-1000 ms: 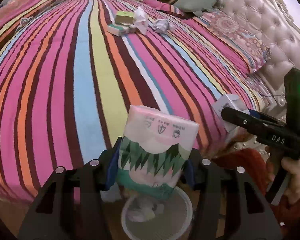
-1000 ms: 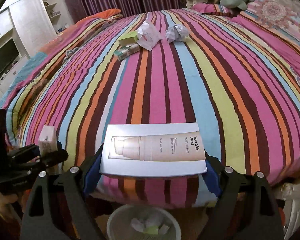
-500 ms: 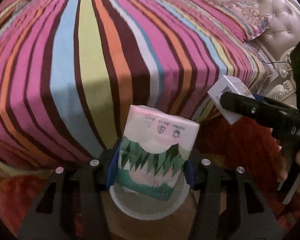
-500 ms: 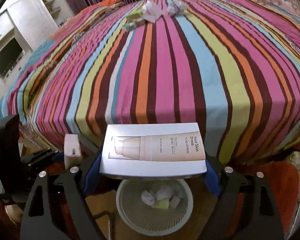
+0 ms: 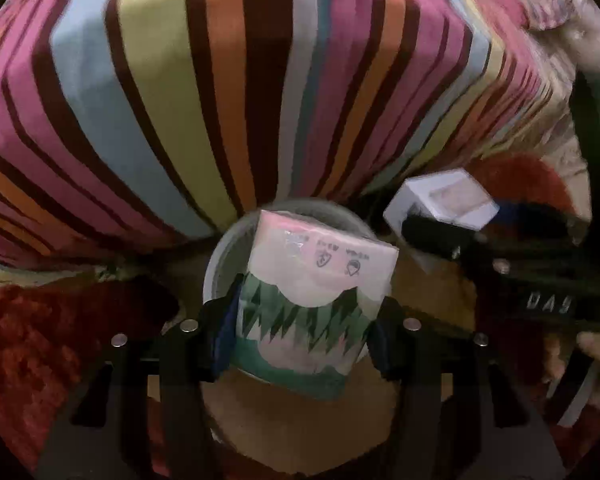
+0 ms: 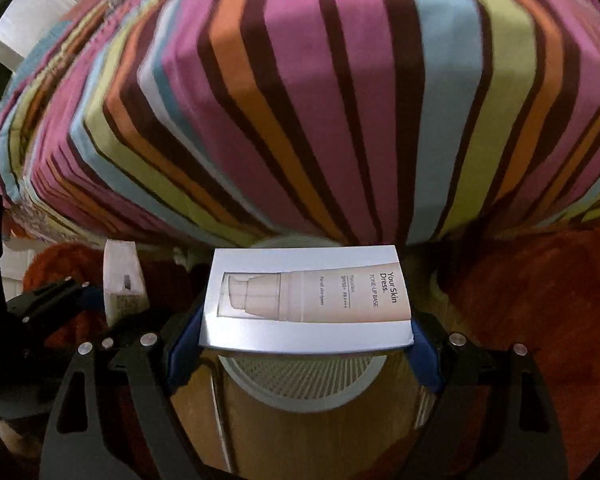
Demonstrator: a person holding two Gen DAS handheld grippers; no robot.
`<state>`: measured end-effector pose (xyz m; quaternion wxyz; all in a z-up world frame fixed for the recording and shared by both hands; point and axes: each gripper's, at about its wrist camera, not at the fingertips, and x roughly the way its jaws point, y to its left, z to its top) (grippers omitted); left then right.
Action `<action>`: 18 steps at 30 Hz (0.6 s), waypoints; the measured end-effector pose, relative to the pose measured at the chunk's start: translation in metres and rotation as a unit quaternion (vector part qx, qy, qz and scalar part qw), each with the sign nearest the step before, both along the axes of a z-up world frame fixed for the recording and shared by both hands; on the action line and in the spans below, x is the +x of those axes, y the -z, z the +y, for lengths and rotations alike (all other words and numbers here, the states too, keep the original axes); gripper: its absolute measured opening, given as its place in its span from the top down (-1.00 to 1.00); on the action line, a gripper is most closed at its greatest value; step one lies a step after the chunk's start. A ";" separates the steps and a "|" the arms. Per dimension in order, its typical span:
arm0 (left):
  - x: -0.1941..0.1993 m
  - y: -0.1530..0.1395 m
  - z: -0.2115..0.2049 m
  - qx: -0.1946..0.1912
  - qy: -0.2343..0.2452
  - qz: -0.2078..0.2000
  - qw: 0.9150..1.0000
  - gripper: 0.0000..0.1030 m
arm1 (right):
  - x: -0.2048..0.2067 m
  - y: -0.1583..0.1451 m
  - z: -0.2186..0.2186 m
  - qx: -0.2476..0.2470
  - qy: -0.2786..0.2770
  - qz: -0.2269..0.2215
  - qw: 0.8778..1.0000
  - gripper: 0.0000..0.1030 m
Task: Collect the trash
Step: 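Carry the tissue pack and white box over the wastebasket with both tools, then open both tools to drop the tissue pack and box into the wastebasket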
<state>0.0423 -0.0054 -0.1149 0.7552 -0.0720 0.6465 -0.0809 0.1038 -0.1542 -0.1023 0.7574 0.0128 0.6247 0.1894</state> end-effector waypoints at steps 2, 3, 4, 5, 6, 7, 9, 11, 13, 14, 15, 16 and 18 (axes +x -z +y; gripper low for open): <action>-0.002 0.010 -0.006 0.017 0.013 0.022 1.000 -0.02 | 0.002 0.006 0.001 -0.005 0.003 0.013 1.000 -0.57; -0.002 0.018 -0.010 0.026 0.023 0.039 0.999 -0.02 | 0.004 0.012 0.001 -0.005 0.007 0.028 1.000 -0.57; -0.002 0.022 -0.011 0.030 0.028 0.049 0.998 -0.03 | 0.006 0.015 0.001 -0.006 0.009 0.036 0.999 -0.57; -0.001 0.027 -0.012 0.035 0.032 0.060 0.997 -0.03 | 0.009 0.022 0.001 -0.007 0.013 0.054 0.998 -0.57; -0.001 0.033 -0.014 0.042 0.038 0.076 0.996 -0.03 | 0.011 0.027 0.001 -0.007 0.018 0.066 0.998 -0.57; -0.001 0.039 -0.014 0.046 0.042 0.089 0.994 -0.03 | 0.013 0.030 0.001 -0.007 0.022 0.074 0.997 -0.57; 0.001 0.049 -0.015 0.053 0.050 0.110 0.991 -0.03 | 0.012 0.041 -0.003 -0.006 0.030 0.094 0.995 -0.57; 0.003 0.057 -0.018 0.058 0.057 0.124 0.989 -0.03 | 0.014 0.053 -0.004 -0.005 0.040 0.120 0.992 -0.57; 0.004 0.062 -0.020 0.062 0.061 0.133 0.987 -0.03 | 0.014 0.061 -0.005 -0.004 0.042 0.132 0.990 -0.57; 0.005 0.064 -0.021 0.064 0.062 0.137 0.987 -0.03 | 0.014 0.063 -0.005 -0.004 0.043 0.137 0.990 -0.57; 0.007 0.067 -0.021 0.066 0.062 0.142 0.986 -0.03 | 0.014 0.068 -0.003 -0.004 0.043 0.145 0.988 -0.57; 0.009 0.070 -0.021 0.065 0.062 0.147 0.985 -0.03 | 0.015 0.071 -0.002 -0.006 0.043 0.152 0.987 -0.57; 0.011 0.076 -0.023 0.062 0.060 0.156 0.984 -0.03 | 0.015 0.079 0.000 -0.009 0.045 0.164 0.985 -0.57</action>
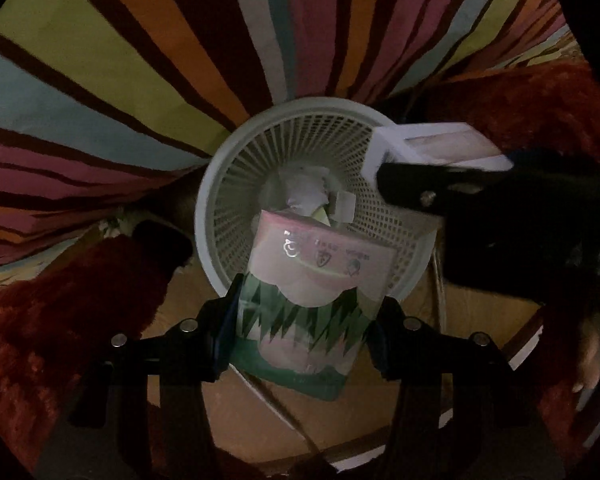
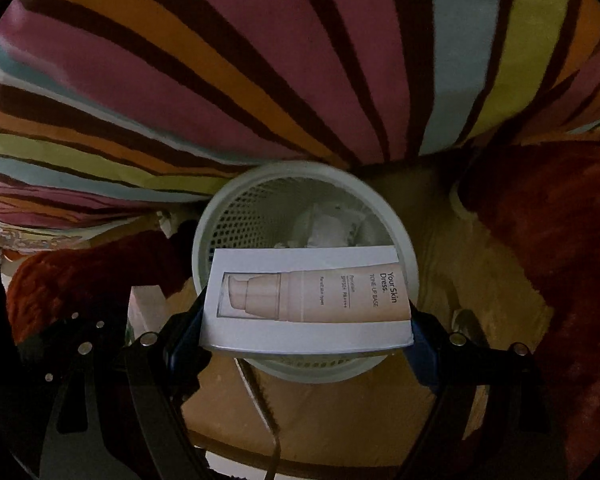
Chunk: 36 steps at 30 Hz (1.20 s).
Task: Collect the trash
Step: 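Open both tools to drop the tissue pack and box into the wastebasket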
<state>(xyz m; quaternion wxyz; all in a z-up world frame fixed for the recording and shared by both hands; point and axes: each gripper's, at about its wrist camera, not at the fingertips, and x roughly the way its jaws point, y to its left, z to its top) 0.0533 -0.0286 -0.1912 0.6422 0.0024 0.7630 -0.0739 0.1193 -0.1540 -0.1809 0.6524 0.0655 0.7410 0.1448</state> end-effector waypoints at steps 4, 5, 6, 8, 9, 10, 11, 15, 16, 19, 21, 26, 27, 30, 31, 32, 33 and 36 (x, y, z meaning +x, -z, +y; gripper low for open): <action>0.001 0.004 -0.005 0.002 0.006 0.008 1.000 -0.03 | 0.002 0.015 0.002 -0.004 0.008 0.026 1.000 -0.57; 0.002 0.006 -0.005 0.001 0.006 0.011 1.000 -0.03 | 0.002 0.018 0.002 -0.003 0.010 0.031 0.999 -0.57; 0.003 0.009 -0.005 -0.002 0.003 0.016 1.000 -0.03 | 0.002 0.019 0.002 -0.004 0.011 0.033 0.999 -0.57; 0.005 0.014 -0.004 -0.006 -0.003 0.025 1.000 -0.03 | 0.002 0.027 0.004 -0.007 0.010 0.044 0.999 -0.57; 0.006 0.016 -0.002 -0.008 -0.006 0.030 0.999 -0.03 | 0.003 0.030 0.005 -0.008 0.009 0.046 0.999 -0.57; 0.006 0.019 -0.002 -0.009 -0.009 0.034 0.999 -0.03 | 0.003 0.034 0.006 -0.010 0.009 0.051 0.999 -0.57; 0.007 0.022 -0.001 -0.012 -0.012 0.039 0.999 -0.03 | 0.003 0.036 0.007 -0.011 0.009 0.055 0.998 -0.57; 0.010 0.033 0.000 -0.018 -0.020 0.054 0.998 -0.03 | 0.004 0.048 0.007 -0.015 0.011 0.072 0.997 -0.57; 0.011 0.035 0.000 -0.019 -0.021 0.058 0.998 -0.03 | 0.004 0.052 0.008 -0.017 0.012 0.078 0.997 -0.57; 0.012 0.044 0.002 -0.022 -0.024 0.070 0.997 -0.03 | 0.003 0.060 0.010 -0.021 0.012 0.089 0.996 -0.57; 0.012 0.048 0.002 -0.024 -0.027 0.078 0.996 -0.04 | 0.003 0.063 0.010 -0.022 0.012 0.094 0.995 -0.57; 0.011 0.058 0.007 -0.018 -0.043 0.102 0.994 -0.34 | 0.003 0.069 0.010 -0.021 0.014 0.104 0.994 -0.57; 0.011 0.060 0.008 -0.017 -0.045 0.105 0.993 -0.40 | 0.004 0.070 0.010 -0.018 0.015 0.105 0.994 -0.58; 0.010 0.062 0.010 -0.019 -0.049 0.114 0.992 -0.62 | 0.004 0.071 0.008 -0.016 0.014 0.114 0.993 -0.64; 0.010 0.062 0.010 -0.019 -0.050 0.114 0.992 -0.62 | 0.004 0.072 0.008 -0.017 0.014 0.117 0.993 -0.69; 0.010 0.061 0.010 -0.019 -0.050 0.114 0.992 -0.62 | 0.005 0.071 0.008 -0.018 0.016 0.116 0.993 -0.76; 0.010 0.060 0.010 -0.020 -0.052 0.113 0.992 -0.62 | 0.005 0.071 0.009 -0.019 0.017 0.115 0.993 -0.80; 0.010 0.059 0.013 -0.022 -0.057 0.111 0.992 -0.62 | 0.005 0.071 0.008 -0.019 0.025 0.110 0.993 -0.80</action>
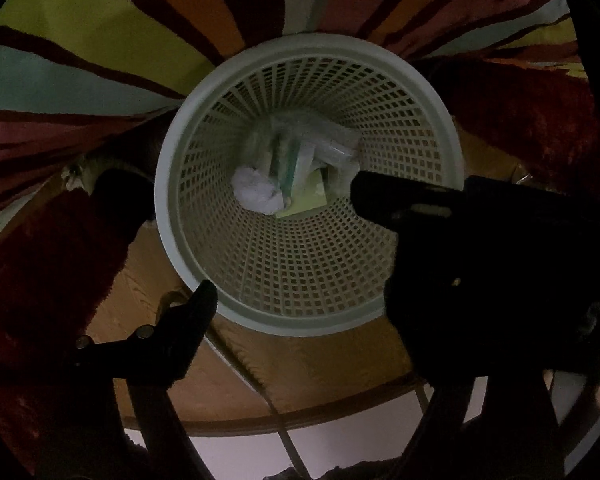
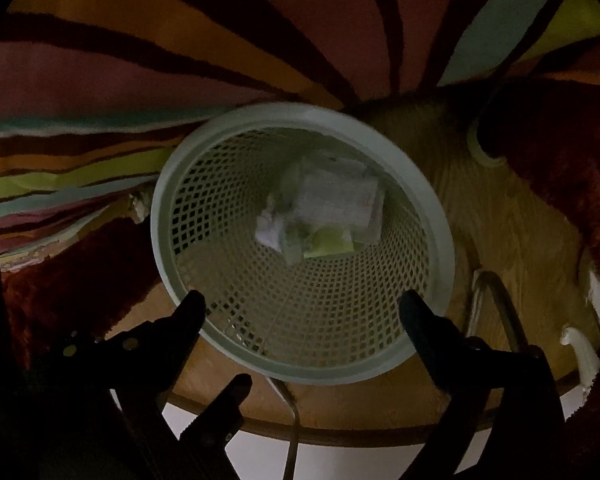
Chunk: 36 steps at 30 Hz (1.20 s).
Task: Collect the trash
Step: 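Open both tools to drop the tissue pack and box into the wastebasket, then move both tools back toward the remaining trash on the bedspread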
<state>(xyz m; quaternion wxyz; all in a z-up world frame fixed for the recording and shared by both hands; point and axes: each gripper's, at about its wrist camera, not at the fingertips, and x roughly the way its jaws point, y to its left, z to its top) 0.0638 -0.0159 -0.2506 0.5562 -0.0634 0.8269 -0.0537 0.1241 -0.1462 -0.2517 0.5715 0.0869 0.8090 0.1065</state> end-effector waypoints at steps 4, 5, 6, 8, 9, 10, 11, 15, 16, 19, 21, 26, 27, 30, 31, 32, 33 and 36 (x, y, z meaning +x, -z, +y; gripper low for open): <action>0.004 -0.002 0.002 0.001 -0.004 -0.003 1.000 -0.62 | 0.000 0.001 -0.002 -0.006 0.010 0.003 1.000 -0.81; 0.004 -0.003 0.003 0.001 -0.005 -0.006 1.000 -0.62 | 0.000 0.002 -0.002 -0.007 0.013 0.003 1.000 -0.81; 0.005 -0.004 0.003 0.002 -0.005 -0.008 1.000 -0.62 | 0.001 0.003 -0.001 -0.007 0.015 0.003 1.000 -0.81; 0.006 -0.005 0.003 0.003 -0.006 -0.013 1.000 -0.62 | 0.001 0.000 -0.002 -0.007 0.019 -0.001 1.000 -0.81; 0.006 -0.008 0.004 0.003 -0.007 -0.017 1.000 -0.62 | 0.001 -0.001 -0.003 -0.006 0.021 -0.004 1.000 -0.81; 0.007 -0.010 0.003 0.003 -0.009 -0.020 1.000 -0.62 | 0.001 -0.003 -0.003 -0.004 0.023 -0.007 1.000 -0.81; 0.007 -0.012 0.005 0.003 -0.011 -0.024 1.000 -0.62 | 0.001 -0.005 -0.006 -0.003 0.024 -0.009 1.000 -0.81; 0.005 -0.027 0.011 0.001 -0.022 -0.048 0.999 -0.62 | -0.001 -0.016 -0.012 0.009 0.031 -0.021 0.999 -0.81; 0.004 -0.030 0.012 0.000 -0.025 -0.054 0.998 -0.62 | -0.001 -0.019 -0.013 0.012 0.032 -0.024 0.999 -0.81; 0.002 -0.046 0.016 0.001 -0.038 -0.082 0.996 -0.62 | -0.003 -0.033 -0.015 0.024 0.031 -0.041 0.998 -0.81; 0.001 -0.061 0.019 0.004 -0.045 -0.113 0.993 -0.62 | -0.004 -0.048 -0.017 0.034 0.029 -0.064 0.997 -0.81; -0.001 -0.105 0.022 0.000 -0.057 -0.210 0.976 -0.62 | -0.008 -0.093 -0.020 0.039 0.022 -0.145 0.988 -0.81; -0.002 -0.112 0.023 -0.002 -0.061 -0.225 0.972 -0.62 | -0.010 -0.105 -0.022 0.046 0.022 -0.168 0.984 -0.81; -0.005 -0.142 0.029 -0.018 -0.081 -0.287 0.954 -0.62 | -0.013 -0.136 -0.027 0.063 0.013 -0.225 0.972 -0.85; -0.005 -0.149 0.030 -0.021 -0.086 -0.302 0.949 -0.61 | -0.015 -0.144 -0.027 0.066 0.009 -0.240 0.968 -0.85; -0.006 -0.157 0.032 -0.024 -0.092 -0.319 0.943 -0.61 | -0.016 -0.155 -0.029 0.067 0.004 -0.265 0.962 -0.85; -0.007 -0.167 0.035 -0.027 -0.097 -0.340 0.935 -0.61 | -0.017 -0.168 -0.031 0.068 -0.001 -0.291 0.954 -0.85; -0.006 -0.197 0.041 -0.007 -0.101 -0.400 0.911 -0.61 | -0.014 -0.202 -0.033 0.061 -0.012 -0.365 0.929 -0.85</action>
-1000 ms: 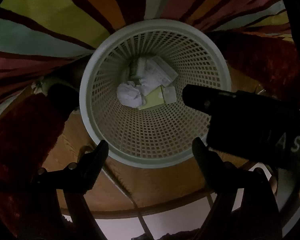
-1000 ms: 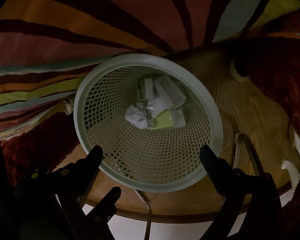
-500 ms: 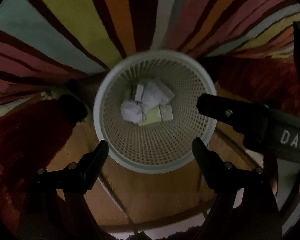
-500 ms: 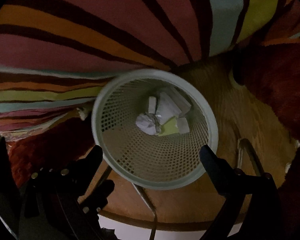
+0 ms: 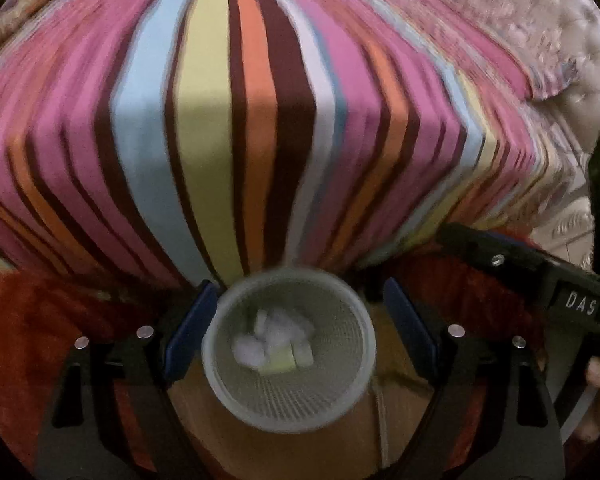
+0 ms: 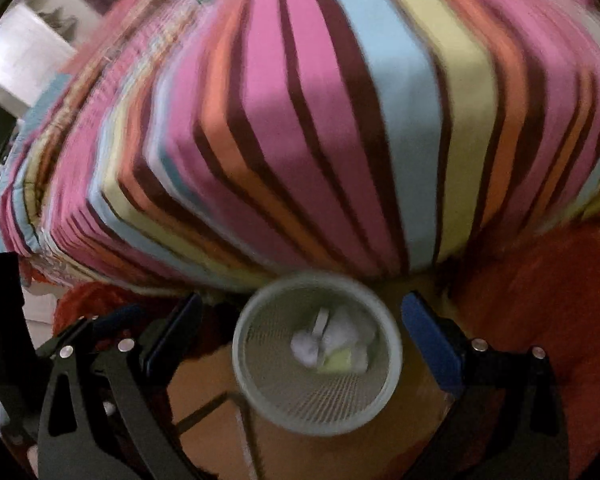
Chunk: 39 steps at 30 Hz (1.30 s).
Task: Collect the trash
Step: 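Move both tools back toward the remaining trash on the bedspread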
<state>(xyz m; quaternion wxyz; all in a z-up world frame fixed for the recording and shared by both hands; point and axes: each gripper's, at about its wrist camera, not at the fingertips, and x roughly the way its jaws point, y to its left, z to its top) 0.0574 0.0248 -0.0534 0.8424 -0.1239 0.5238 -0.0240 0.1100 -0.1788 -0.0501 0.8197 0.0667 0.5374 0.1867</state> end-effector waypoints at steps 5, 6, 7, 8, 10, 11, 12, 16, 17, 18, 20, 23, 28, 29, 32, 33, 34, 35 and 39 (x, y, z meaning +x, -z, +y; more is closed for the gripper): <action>0.010 -0.039 0.011 0.031 -0.018 -0.074 0.997 -0.61 | -0.009 -0.049 0.004 -0.036 -0.004 -0.183 0.982 -0.85; 0.016 -0.049 0.014 0.036 -0.022 -0.090 0.995 -0.61 | -0.005 -0.056 0.008 -0.053 -0.014 -0.202 0.978 -0.85; 0.020 -0.055 0.015 0.039 -0.023 -0.097 0.994 -0.61 | -0.002 -0.059 0.010 -0.060 -0.020 -0.204 0.977 -0.85; 0.026 -0.060 0.017 0.041 -0.025 -0.105 0.993 -0.61 | 0.003 -0.064 0.012 -0.065 -0.026 -0.206 0.976 -0.85; 0.044 -0.070 0.025 0.044 -0.027 -0.114 0.992 -0.61 | 0.014 -0.075 0.012 -0.059 -0.030 -0.233 0.970 -0.85; 0.049 -0.074 0.025 0.045 -0.028 -0.116 0.992 -0.61 | 0.019 -0.080 0.013 -0.062 -0.032 -0.244 0.967 -0.85; 0.061 -0.077 0.028 0.048 -0.029 -0.119 0.991 -0.62 | 0.029 -0.084 0.014 -0.064 -0.034 -0.253 0.965 -0.85; 0.105 -0.093 0.043 0.057 -0.028 -0.131 0.989 -0.61 | 0.063 -0.100 0.016 -0.063 -0.040 -0.269 0.960 -0.85; 0.121 -0.096 0.046 0.065 -0.023 -0.135 0.988 -0.61 | 0.071 -0.100 0.018 -0.063 -0.040 -0.270 0.960 -0.85; 0.130 -0.098 0.049 0.070 -0.020 -0.138 0.988 -0.61 | 0.084 -0.105 0.018 -0.061 -0.038 -0.273 0.959 -0.85; 0.155 -0.100 0.056 0.085 -0.014 -0.140 0.986 -0.61 | 0.099 -0.112 0.019 -0.059 -0.032 -0.275 0.959 -0.85; 0.196 -0.098 0.065 0.112 0.001 -0.138 0.984 -0.61 | 0.125 -0.119 0.023 -0.065 -0.020 -0.288 0.955 -0.85; 0.249 -0.087 0.076 0.144 0.023 -0.129 0.981 -0.62 | 0.186 -0.118 0.030 -0.057 -0.029 -0.280 0.958 -0.85; 0.259 -0.084 0.079 0.144 0.026 -0.129 0.981 -0.61 | 0.194 -0.117 0.030 -0.055 -0.031 -0.277 0.959 -0.85; 0.283 -0.081 0.085 0.143 0.033 -0.141 0.979 -0.61 | 0.229 -0.115 0.036 -0.061 -0.046 -0.263 0.962 -0.85; 0.290 -0.080 0.086 0.144 0.034 -0.143 0.979 -0.61 | 0.239 -0.114 0.039 -0.064 -0.052 -0.264 0.961 -0.85; 0.299 -0.079 0.087 0.145 0.035 -0.144 0.978 -0.62 | 0.251 -0.113 0.044 -0.068 -0.056 -0.262 0.961 -0.85; 0.307 -0.078 0.087 0.145 0.037 -0.144 0.978 -0.62 | 0.259 -0.110 0.044 -0.070 -0.058 -0.259 0.962 -0.85; 0.341 -0.071 0.091 0.141 0.056 -0.137 0.979 -0.61 | 0.299 -0.100 0.048 -0.063 -0.050 -0.229 0.970 -0.85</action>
